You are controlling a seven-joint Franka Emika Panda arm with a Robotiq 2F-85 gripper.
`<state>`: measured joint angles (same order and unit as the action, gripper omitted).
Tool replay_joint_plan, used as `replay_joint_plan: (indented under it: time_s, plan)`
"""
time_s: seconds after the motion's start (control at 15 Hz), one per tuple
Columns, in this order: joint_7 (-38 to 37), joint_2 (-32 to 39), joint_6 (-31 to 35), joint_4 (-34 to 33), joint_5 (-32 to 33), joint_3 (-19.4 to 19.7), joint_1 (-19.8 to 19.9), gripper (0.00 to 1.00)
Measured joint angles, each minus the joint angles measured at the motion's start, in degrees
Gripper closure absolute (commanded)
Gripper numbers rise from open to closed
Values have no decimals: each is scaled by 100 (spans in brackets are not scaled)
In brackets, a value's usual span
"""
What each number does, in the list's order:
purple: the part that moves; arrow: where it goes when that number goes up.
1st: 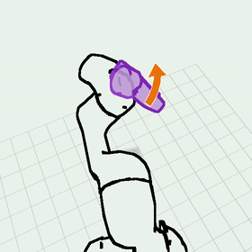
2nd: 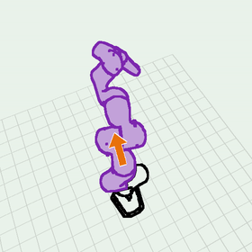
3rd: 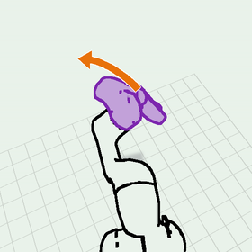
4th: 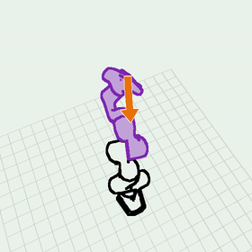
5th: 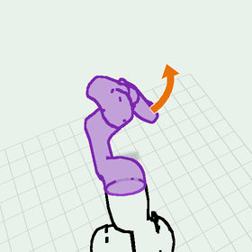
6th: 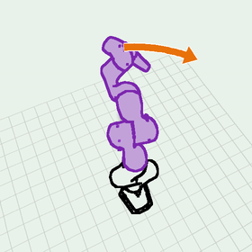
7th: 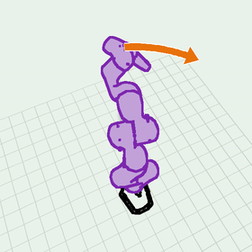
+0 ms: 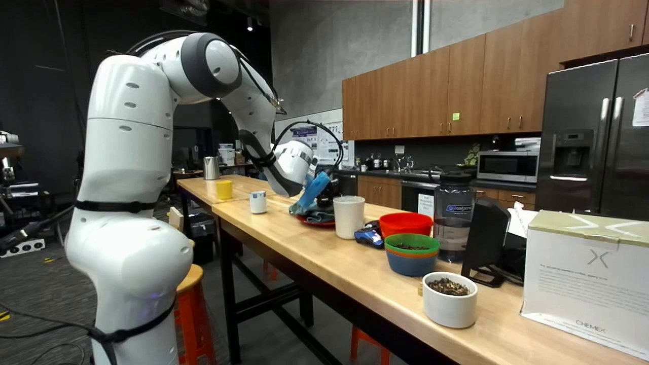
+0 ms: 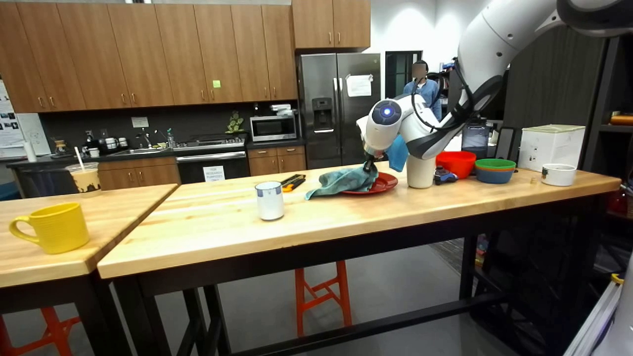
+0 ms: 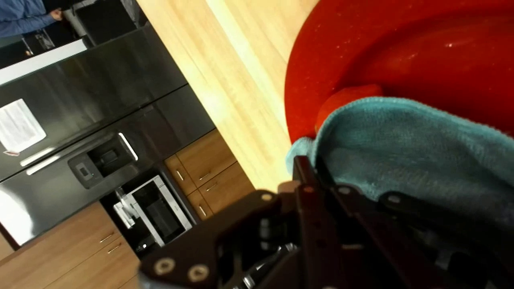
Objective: Put the blue towel on the plate
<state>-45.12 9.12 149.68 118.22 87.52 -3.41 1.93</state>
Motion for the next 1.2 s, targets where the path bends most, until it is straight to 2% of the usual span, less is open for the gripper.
replay_joint_plan:
  time_s: [0.07,0.13,0.2,0.33,0.6,0.93,1.2]
  plan:
    - [114,58,32,-11,-99,1,20,99]
    - [230,104,64,-15,-202,3,35,81]
    - [329,137,90,-15,-287,3,47,72]
    - [398,162,116,-15,-394,3,50,62]
    - [393,60,280,-15,-509,-43,30,35]
    - [386,-527,570,-39,-543,-169,-15,1]
    - [389,-1119,699,25,-892,-275,-74,0]
